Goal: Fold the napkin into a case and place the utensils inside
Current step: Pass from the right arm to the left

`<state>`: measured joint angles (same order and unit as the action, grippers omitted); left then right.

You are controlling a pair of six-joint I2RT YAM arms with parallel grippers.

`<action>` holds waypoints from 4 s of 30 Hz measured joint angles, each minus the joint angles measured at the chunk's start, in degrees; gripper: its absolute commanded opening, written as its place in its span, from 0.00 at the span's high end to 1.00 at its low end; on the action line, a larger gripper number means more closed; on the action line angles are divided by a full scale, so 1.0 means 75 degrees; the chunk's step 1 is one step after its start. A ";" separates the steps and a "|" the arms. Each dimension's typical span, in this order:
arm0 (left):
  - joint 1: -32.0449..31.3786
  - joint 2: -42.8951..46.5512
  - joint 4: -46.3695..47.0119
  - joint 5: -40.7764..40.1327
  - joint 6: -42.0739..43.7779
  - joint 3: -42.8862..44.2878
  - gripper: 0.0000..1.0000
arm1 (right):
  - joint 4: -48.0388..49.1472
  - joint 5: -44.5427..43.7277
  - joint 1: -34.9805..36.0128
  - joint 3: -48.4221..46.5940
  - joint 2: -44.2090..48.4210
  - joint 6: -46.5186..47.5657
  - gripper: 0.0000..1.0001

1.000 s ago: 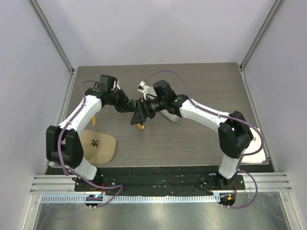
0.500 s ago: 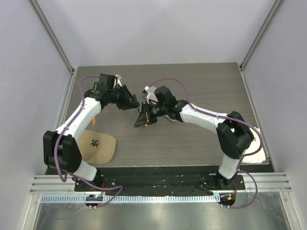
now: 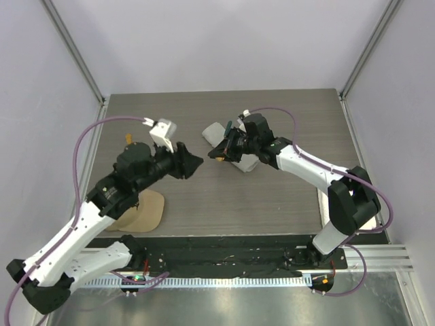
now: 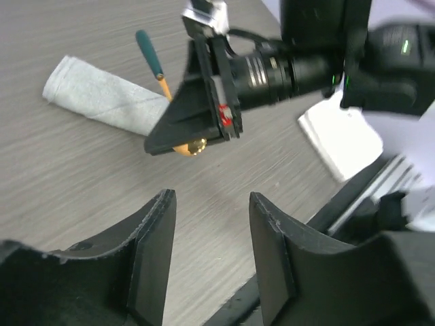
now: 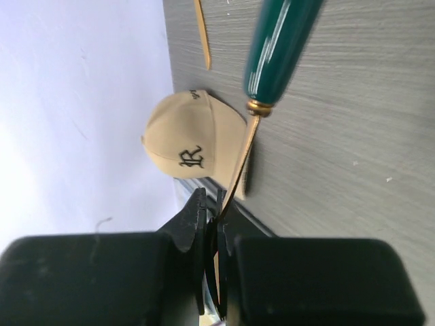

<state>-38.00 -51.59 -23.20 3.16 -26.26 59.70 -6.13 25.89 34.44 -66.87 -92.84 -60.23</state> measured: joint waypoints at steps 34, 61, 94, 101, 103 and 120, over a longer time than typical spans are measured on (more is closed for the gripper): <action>0.0364 -0.1766 -0.0239 0.2363 0.1973 0.1078 0.21 | 0.3080 0.4724 -0.0271 0.2270 0.1498 0.0321 0.99; -0.3144 -0.0449 0.2920 -0.1915 0.8151 -0.1288 0.23 | 0.9821 0.5523 -0.0055 0.3812 0.1000 -0.6467 0.99; -0.4138 -0.0329 0.3316 -0.2532 0.8935 -0.1749 0.20 | 0.5386 0.5251 -0.0032 0.4144 0.4068 -0.5292 0.99; -0.4132 -0.0624 0.3622 -0.2407 0.8961 -0.1725 0.21 | 0.5082 0.5316 0.0047 0.4010 0.4065 -0.5187 0.99; -0.4135 -0.0880 0.3523 -0.2296 0.8999 -0.1725 0.22 | 0.5045 0.5339 -0.0017 0.4010 0.4109 -0.5202 0.99; -0.4118 -0.1539 0.4057 -0.1807 0.9981 -0.1600 1.00 | 0.5488 0.5450 -0.0122 0.3981 0.4322 -0.7420 0.66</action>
<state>-68.88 -63.13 7.22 -10.39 48.60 47.70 35.03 66.76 33.52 -37.01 -60.42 -115.87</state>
